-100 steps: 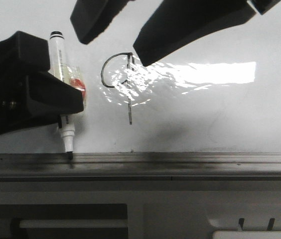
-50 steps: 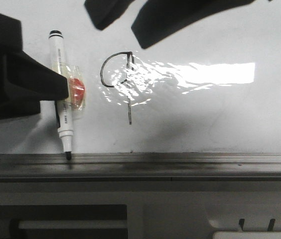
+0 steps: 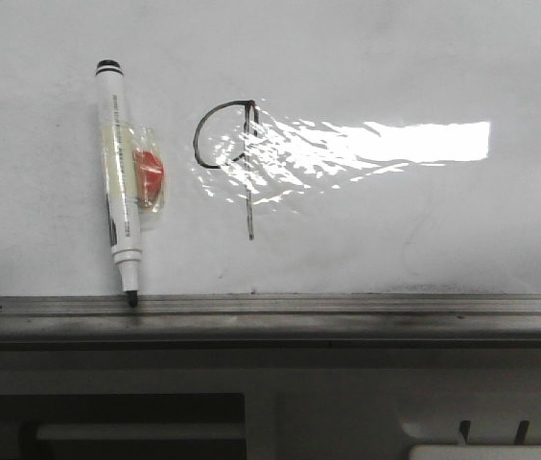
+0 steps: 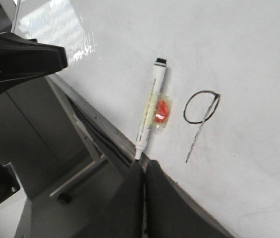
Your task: Write number 9 on whiteboard
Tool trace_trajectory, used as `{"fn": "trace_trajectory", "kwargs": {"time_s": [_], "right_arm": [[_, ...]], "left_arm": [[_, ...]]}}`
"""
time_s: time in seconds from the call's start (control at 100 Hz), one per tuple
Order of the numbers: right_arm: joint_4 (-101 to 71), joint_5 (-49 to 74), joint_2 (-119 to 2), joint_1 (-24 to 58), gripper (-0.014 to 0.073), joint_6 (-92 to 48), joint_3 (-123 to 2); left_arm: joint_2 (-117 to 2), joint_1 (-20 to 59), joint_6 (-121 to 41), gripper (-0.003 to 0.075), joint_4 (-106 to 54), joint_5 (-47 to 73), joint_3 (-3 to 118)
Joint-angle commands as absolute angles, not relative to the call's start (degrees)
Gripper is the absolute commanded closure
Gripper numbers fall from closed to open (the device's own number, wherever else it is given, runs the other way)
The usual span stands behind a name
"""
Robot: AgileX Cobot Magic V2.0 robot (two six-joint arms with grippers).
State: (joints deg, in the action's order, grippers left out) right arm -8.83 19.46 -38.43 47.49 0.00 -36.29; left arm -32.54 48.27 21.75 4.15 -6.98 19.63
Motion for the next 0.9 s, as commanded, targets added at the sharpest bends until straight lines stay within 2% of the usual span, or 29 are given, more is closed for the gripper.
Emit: {"fn": "trace_trajectory", "kwargs": {"time_s": [0.0,0.13,0.38,0.89], "right_arm": [[-5.64,9.67,-32.46,47.58,0.0662,-0.36,-32.39],[-3.58,2.71,-24.09,47.58,0.0662,-0.36,-23.57],[-3.07,2.18,-12.92,47.58,0.0663,-0.46,-15.39],[-3.07,2.23,-11.81,47.58,0.0663,-0.46,-13.94]], "left_arm": [[-28.12,48.25,21.81,0.074,9.77,-9.91,20.25],[-20.5,48.25,21.81,0.074,12.97,-9.47,15.52],[-11.24,48.25,21.95,0.074,12.86,-8.39,7.47],[-11.1,48.25,21.95,0.074,12.86,-8.07,4.28]]}}
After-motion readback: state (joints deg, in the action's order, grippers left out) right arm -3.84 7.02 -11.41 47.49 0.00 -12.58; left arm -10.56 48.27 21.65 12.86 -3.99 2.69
